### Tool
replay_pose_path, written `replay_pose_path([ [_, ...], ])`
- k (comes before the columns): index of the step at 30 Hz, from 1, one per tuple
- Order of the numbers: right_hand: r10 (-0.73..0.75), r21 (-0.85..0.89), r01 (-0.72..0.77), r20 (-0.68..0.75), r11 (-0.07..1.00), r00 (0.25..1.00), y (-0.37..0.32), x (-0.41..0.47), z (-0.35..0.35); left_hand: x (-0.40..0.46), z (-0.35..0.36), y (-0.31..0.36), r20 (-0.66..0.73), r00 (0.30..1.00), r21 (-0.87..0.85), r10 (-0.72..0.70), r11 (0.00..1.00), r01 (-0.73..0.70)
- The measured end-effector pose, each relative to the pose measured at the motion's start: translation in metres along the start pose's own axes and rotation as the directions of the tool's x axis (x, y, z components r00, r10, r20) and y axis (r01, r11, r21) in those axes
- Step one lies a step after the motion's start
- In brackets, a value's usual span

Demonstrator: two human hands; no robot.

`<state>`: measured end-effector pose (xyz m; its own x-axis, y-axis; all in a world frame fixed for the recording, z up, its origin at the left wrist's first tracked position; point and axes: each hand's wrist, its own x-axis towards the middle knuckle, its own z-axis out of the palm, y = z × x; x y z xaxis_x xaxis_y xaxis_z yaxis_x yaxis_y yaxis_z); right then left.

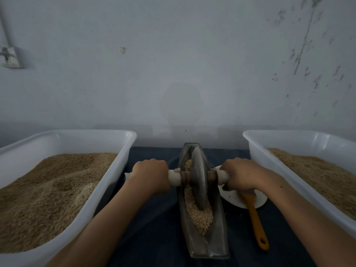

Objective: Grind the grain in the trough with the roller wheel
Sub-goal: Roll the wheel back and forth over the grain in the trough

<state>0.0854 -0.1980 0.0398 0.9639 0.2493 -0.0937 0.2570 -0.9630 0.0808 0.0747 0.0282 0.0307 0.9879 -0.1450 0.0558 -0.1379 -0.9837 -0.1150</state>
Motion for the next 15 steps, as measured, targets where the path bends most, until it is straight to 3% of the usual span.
replay_pose_path([
  [2,0.001,0.023,0.0,-0.014,1.0,1.0,0.001,0.001,0.002,0.0,0.001,0.001,-0.025,1.0,0.016,-0.008,1.0,0.009],
  [10,0.018,-0.012,-0.023,-0.35,1.0,0.937,-0.004,0.006,0.015,0.003,0.007,0.004,-0.177,0.981,-0.014,-0.079,0.997,0.078],
  [13,0.005,-0.038,-0.019,-0.33,0.999,0.944,-0.004,0.005,0.014,0.001,0.007,0.004,-0.153,0.985,-0.009,-0.074,0.997,0.074],
  [15,0.001,-0.04,-0.01,-0.237,0.999,0.971,-0.002,0.004,0.011,-0.001,0.005,0.003,-0.116,0.991,0.002,-0.06,0.998,0.06],
])
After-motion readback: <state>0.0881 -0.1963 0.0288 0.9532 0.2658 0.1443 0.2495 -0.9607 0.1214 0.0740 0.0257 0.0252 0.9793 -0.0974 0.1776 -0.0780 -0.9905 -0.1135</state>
